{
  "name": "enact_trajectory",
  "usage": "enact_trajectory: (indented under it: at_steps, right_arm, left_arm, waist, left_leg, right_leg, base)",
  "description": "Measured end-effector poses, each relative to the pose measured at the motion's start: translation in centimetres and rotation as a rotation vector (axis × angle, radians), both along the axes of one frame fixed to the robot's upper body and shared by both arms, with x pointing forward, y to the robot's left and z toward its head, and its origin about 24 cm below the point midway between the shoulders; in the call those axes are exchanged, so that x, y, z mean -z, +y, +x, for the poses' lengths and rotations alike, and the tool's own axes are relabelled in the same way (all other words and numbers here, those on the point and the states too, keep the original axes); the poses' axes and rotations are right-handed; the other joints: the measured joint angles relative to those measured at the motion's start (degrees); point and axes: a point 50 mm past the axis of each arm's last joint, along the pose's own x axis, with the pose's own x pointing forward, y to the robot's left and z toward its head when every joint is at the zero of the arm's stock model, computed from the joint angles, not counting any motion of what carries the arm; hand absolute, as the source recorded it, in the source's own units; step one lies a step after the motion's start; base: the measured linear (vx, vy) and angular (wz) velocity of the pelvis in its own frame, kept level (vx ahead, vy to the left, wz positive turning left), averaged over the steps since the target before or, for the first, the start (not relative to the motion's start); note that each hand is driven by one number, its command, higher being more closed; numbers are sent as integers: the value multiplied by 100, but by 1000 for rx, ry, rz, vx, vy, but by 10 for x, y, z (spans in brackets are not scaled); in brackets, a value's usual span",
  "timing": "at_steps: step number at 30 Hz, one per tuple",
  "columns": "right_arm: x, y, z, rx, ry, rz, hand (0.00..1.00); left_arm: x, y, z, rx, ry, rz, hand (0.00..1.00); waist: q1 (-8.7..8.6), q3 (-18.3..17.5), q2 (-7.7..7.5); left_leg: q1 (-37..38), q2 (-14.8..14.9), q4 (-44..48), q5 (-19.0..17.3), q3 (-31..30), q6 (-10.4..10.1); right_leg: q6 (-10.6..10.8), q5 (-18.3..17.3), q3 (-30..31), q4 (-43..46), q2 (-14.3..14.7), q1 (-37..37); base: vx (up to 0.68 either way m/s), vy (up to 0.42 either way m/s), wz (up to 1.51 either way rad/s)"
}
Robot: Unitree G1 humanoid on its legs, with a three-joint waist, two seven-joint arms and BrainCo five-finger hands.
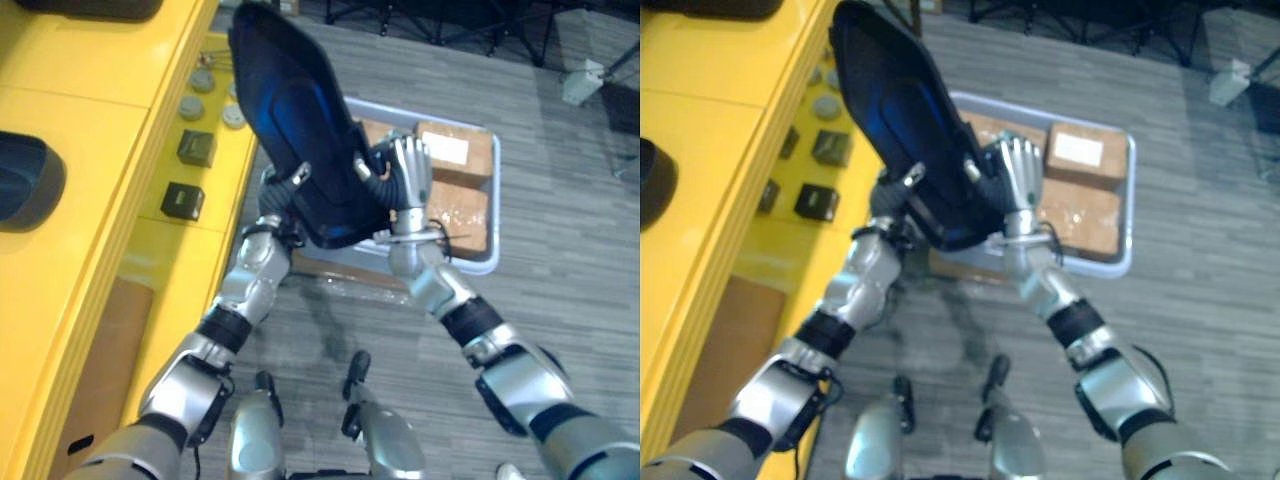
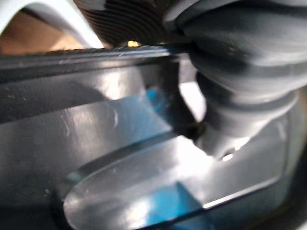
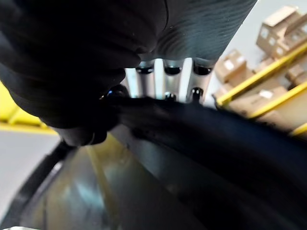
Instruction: Walk over and take plastic housings, then place them on the shelf
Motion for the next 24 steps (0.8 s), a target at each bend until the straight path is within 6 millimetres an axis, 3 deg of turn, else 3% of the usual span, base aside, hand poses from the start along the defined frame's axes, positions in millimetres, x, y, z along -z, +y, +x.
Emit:
enact_trajectory:
  at_steps: [4, 6, 9, 10, 15, 20, 24]
  right_arm:
    - [-21, 15, -26, -221, -103, 138, 0]
    - [-25, 26, -40, -370, -97, 222, 0]
    - [-33, 19, -47, -481, -72, 366, 0]
    - [-39, 8, -49, -495, -86, 448, 0]
    - [-41, -45, -65, -567, -98, 734, 0]
    - [-14, -87, -85, -668, -12, 910, 0]
    - [18, -122, -110, -504, 21, 969, 0]
  left_arm:
    - [-37, 12, -10, -155, -199, 27, 100]
    - [-55, 15, -19, -255, -313, 77, 100]
    - [-65, 16, -31, -365, -413, 123, 100]
    - [-65, 19, -36, -411, -438, 143, 100]
    - [-41, 39, -52, -610, -413, 249, 100]
    - [-3, 55, -71, -735, -307, 332, 100]
    - [13, 61, -99, -659, -312, 261, 100]
  waist:
    - [-82, -71, 2]
    - [-114, -354, 0]
    - [-90, -813, 26]
    - [-96, -939, 51]
    - [-132, -1285, 153]
    - [-213, -1345, 225]
    - [-294, -1424, 257]
  left_leg:
    - [217, 4, -77, 8, 30, -12]
    - [275, 10, -159, 12, 51, -18]
    - [435, -32, -314, 24, 158, -21]
    - [545, -48, -373, 24, 172, -21]
    - [740, -101, -528, 29, 199, -31]
    - [921, -106, -692, 62, 241, -70]
    - [993, -105, -796, 66, 307, -80]
  right_leg:
    - [0, 0, 10, -2, 5, 165]
    - [4, -25, 11, -6, 3, 179]
    - [21, -99, 31, -5, -5, 218]
    - [30, -116, 31, -5, -12, 290]
    - [36, -279, 32, -8, -25, 410]
    - [58, -314, 53, -17, -8, 489]
    - [89, -317, 107, -7, -3, 480]
  base:
    - [-7, 73, -2]
    - [5, 65, -3]
    - [45, 37, -12]
    - [44, 60, -4]
    - [14, 30, -2]
    - [4, 7, -2]
    - [38, 39, -8]
